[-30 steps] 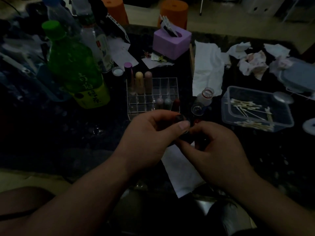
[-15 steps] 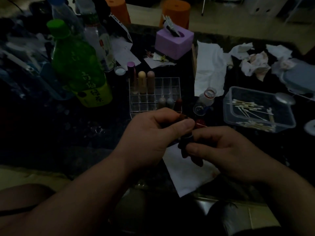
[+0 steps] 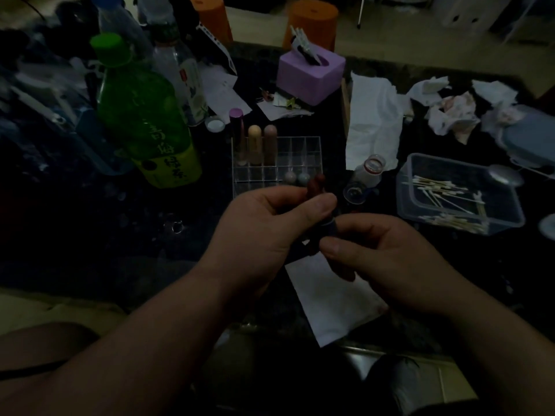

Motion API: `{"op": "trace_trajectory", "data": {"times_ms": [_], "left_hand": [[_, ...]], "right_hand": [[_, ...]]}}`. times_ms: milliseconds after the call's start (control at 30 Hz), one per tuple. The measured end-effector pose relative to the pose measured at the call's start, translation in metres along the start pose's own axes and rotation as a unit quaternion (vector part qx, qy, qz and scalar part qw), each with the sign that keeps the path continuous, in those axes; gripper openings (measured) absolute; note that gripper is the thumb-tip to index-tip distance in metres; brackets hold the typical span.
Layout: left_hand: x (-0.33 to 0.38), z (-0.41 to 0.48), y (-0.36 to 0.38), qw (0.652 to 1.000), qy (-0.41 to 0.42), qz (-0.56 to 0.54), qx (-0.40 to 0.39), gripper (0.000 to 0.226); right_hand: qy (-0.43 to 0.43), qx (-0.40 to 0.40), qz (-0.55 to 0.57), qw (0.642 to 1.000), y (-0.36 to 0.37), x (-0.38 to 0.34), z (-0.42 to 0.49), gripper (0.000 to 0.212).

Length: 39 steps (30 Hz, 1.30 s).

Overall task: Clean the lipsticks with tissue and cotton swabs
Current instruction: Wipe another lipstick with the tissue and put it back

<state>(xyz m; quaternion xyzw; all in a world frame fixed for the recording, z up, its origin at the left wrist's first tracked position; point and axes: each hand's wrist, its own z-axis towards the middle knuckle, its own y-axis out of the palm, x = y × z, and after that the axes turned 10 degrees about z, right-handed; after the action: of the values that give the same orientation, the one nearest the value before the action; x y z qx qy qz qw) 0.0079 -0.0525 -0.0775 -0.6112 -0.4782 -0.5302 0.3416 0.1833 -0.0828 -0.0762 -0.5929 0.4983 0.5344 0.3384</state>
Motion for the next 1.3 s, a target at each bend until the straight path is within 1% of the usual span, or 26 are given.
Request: {"op": "trace_trajectory", "data": {"times_ms": [67,100,167,200,267,367,400,433,467,567,600,667,767,833,900,933,1000,1033,1067,1100,1133,1200,1233,1300], "left_hand": [[-0.003,0.002,0.001,1.000,0.006,0.020,-0.006,0.026],[-0.004,0.002,0.002,0.999,0.001,0.027,-0.021,0.030],[-0.008,0.003,0.002,0.996,-0.020,0.062,-0.063,0.046],[-0.008,0.003,0.003,0.993,-0.029,0.083,-0.084,0.047],[-0.009,0.001,0.006,0.990,-0.030,0.106,-0.088,0.032],[-0.010,-0.001,0.013,0.992,-0.033,0.113,-0.051,0.021],[-0.011,0.000,0.014,0.993,-0.041,0.106,-0.040,0.020],[-0.010,0.001,0.015,0.994,-0.051,0.095,-0.026,0.018],[-0.009,0.002,0.014,0.995,-0.065,0.080,-0.009,0.018],[-0.008,0.004,0.013,0.994,-0.091,0.057,0.018,0.023],[-0.008,0.004,0.013,0.994,-0.094,0.061,0.019,0.026],[-0.011,0.004,0.013,0.992,-0.091,0.087,0.015,0.027],[-0.014,0.002,0.014,0.987,-0.075,0.144,-0.008,0.017],[-0.013,0.001,0.015,0.980,-0.061,0.188,-0.017,0.011],[-0.013,0.001,0.014,0.970,-0.063,0.233,-0.017,0.013],[-0.013,0.001,0.012,0.962,-0.070,0.264,-0.019,0.020],[-0.014,0.002,0.008,0.939,-0.074,0.333,-0.035,0.049],[-0.014,0.002,0.006,0.933,-0.070,0.349,-0.046,0.061],[-0.013,0.001,0.005,0.933,-0.064,0.349,-0.057,0.064],[-0.011,0.000,0.004,0.936,-0.059,0.340,-0.071,0.063],[-0.009,-0.002,0.004,0.940,-0.059,0.326,-0.086,0.060],[-0.007,-0.004,0.004,0.944,-0.061,0.302,-0.118,0.054],[-0.005,-0.005,0.004,0.944,-0.063,0.295,-0.134,0.048],[-0.003,-0.007,0.004,0.948,-0.070,0.273,-0.147,0.039]], "right_hand": [[-0.018,0.035,-0.016,0.999,0.004,-0.003,-0.004,0.015],[-0.021,0.051,-0.014,0.998,0.004,-0.005,-0.005,0.017],[-0.024,0.081,-0.031,0.996,0.002,-0.008,-0.007,0.021],[-0.026,0.091,-0.054,0.994,0.001,-0.009,-0.008,0.023],[-0.033,0.105,-0.103,0.989,-0.002,-0.008,-0.009,0.025],[-0.043,0.108,-0.180,0.977,-0.006,-0.003,-0.013,0.029],[-0.034,0.109,-0.206,0.972,-0.012,-0.001,-0.014,0.034],[-0.011,0.120,-0.234,0.965,-0.019,0.001,-0.015,0.038],[0.024,0.141,-0.265,0.954,-0.029,0.003,-0.016,0.038],[0.134,0.190,-0.400,0.887,-0.058,0.015,-0.020,0.021],[0.160,0.195,-0.423,0.870,-0.061,0.022,-0.021,0.020],[0.176,0.204,-0.436,0.858,-0.060,0.037,-0.022,0.024],[0.156,0.221,-0.447,0.853,-0.048,0.053,-0.019,0.026],[0.159,0.226,-0.414,0.867,-0.044,0.058,-0.014,0.019],[0.172,0.210,-0.385,0.882,-0.044,0.057,-0.010,0.014],[0.176,0.199,-0.372,0.890,-0.046,0.053,-0.010,0.014],[0.172,0.178,-0.309,0.918,-0.049,0.041,-0.013,0.013],[0.168,0.163,-0.245,0.941,-0.050,0.033,-0.015,0.012],[0.167,0.143,-0.164,0.962,-0.052,0.026,-0.019,0.012],[0.163,0.120,-0.079,0.976,-0.053,0.019,-0.022,0.014],[0.158,0.096,0.001,0.983,-0.054,0.015,-0.026,0.019],[0.151,0.062,0.127,0.978,-0.057,0.008,-0.031,0.029],[0.147,0.050,0.168,0.973,-0.058,0.006,-0.034,0.027],[0.145,0.031,0.215,0.965,-0.058,0.002,-0.038,0.021]]}}
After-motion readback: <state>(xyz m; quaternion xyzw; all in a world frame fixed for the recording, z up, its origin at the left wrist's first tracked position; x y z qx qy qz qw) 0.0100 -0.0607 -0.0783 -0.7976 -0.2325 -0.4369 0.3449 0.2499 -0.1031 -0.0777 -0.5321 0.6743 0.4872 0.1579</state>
